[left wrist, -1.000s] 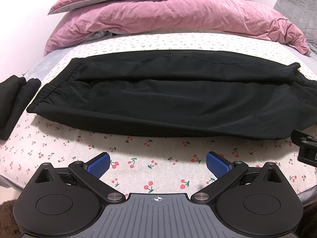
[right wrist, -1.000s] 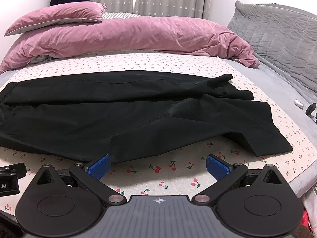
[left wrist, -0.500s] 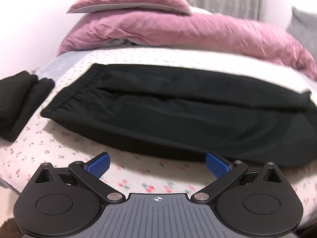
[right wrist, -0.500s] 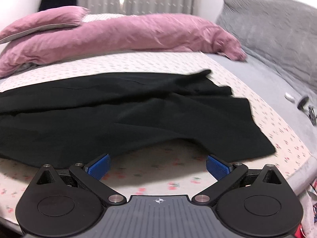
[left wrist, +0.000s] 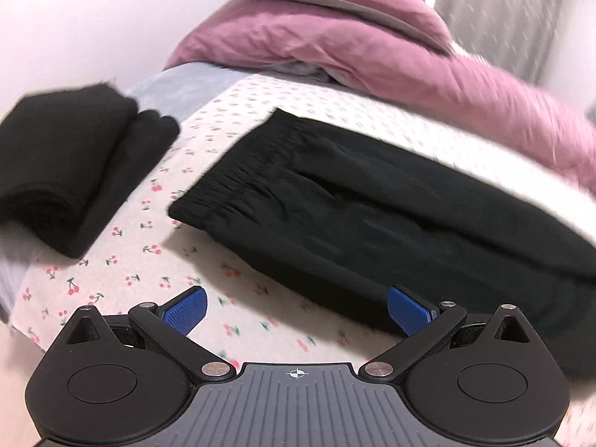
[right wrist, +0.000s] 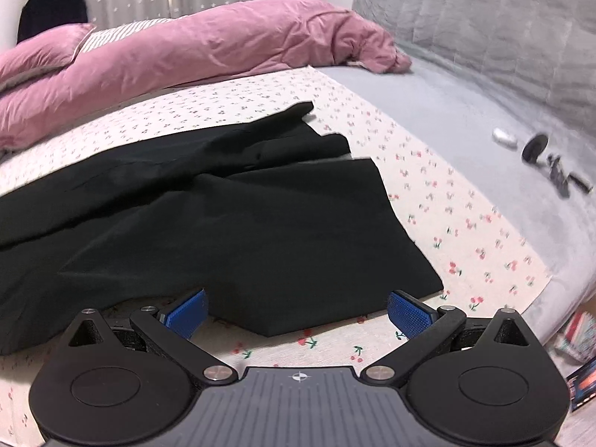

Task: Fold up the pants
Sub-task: 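Move the left gripper to the elastic waistband and close on it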

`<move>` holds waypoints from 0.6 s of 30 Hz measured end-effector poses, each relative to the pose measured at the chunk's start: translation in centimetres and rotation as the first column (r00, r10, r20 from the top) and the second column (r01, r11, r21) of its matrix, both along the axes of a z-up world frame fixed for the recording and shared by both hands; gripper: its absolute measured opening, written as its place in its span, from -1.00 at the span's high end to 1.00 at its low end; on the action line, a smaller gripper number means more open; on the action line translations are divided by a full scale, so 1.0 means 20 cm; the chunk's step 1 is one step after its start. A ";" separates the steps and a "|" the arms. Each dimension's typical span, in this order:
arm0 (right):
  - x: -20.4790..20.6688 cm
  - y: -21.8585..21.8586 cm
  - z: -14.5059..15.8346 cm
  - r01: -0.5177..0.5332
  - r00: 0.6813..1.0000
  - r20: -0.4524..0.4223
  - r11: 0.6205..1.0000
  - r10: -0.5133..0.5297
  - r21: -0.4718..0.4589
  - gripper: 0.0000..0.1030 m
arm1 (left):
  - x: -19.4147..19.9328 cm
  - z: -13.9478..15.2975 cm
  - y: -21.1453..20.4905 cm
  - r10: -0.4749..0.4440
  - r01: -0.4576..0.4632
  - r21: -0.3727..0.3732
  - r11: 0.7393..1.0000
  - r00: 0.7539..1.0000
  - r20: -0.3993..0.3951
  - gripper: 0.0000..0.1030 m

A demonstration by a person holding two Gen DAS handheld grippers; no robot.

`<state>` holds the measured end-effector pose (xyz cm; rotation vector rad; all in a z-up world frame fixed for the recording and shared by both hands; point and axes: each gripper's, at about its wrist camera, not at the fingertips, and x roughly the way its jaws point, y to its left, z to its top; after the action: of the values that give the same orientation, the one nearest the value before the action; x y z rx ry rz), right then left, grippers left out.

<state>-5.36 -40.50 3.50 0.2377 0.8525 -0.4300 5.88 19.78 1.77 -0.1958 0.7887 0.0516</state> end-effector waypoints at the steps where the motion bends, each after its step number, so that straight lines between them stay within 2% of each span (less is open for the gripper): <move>1: 0.00 -0.03 -0.02 0.009 1.000 -0.005 1.000 -0.009 0.030 -0.92 | 0.02 -0.01 0.05 0.025 -0.025 -0.042 0.999 1.000 -0.001 -0.98; 4: -0.02 -0.14 -0.07 0.064 0.998 -0.022 0.991 -0.062 0.121 -0.81 | 0.10 -0.04 0.21 0.088 -0.091 -0.205 0.974 0.996 -0.024 -0.94; 7: -0.06 -0.25 -0.13 0.141 0.990 -0.029 0.964 -0.138 0.228 -0.73 | 0.18 -0.12 0.30 0.121 -0.135 -0.292 0.947 0.990 -0.068 -0.80; 11: -0.15 -0.37 -0.15 0.212 0.971 0.027 0.909 -0.237 0.359 -0.69 | 0.23 -0.22 0.36 0.138 -0.170 -0.385 0.907 0.984 -0.110 -0.54; 14: -0.20 -0.40 -0.15 0.230 0.959 0.057 0.882 -0.277 0.410 -0.62 | 0.23 -0.30 0.39 0.122 -0.165 -0.470 0.867 0.985 -0.120 -0.15; 15: -0.21 -0.41 -0.16 0.232 0.956 0.065 0.876 -0.285 0.422 -0.62 | 0.24 -0.32 0.39 0.118 -0.164 -0.489 0.857 0.985 -0.124 0.04; 16: -0.21 -0.42 -0.16 0.237 0.951 0.080 0.868 -0.299 0.436 -0.62 | 0.24 -0.35 0.39 0.116 -0.163 -0.504 0.848 0.985 -0.125 0.24; 18: -0.22 -0.45 -0.18 0.243 0.940 0.109 0.857 -0.325 0.455 -0.61 | 0.23 -0.38 0.40 0.108 -0.158 -0.521 0.839 0.986 -0.125 0.46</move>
<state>-9.78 -49.50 -0.18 0.8190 0.7250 -0.4816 10.51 27.69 -5.76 -0.7827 0.8666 -0.0288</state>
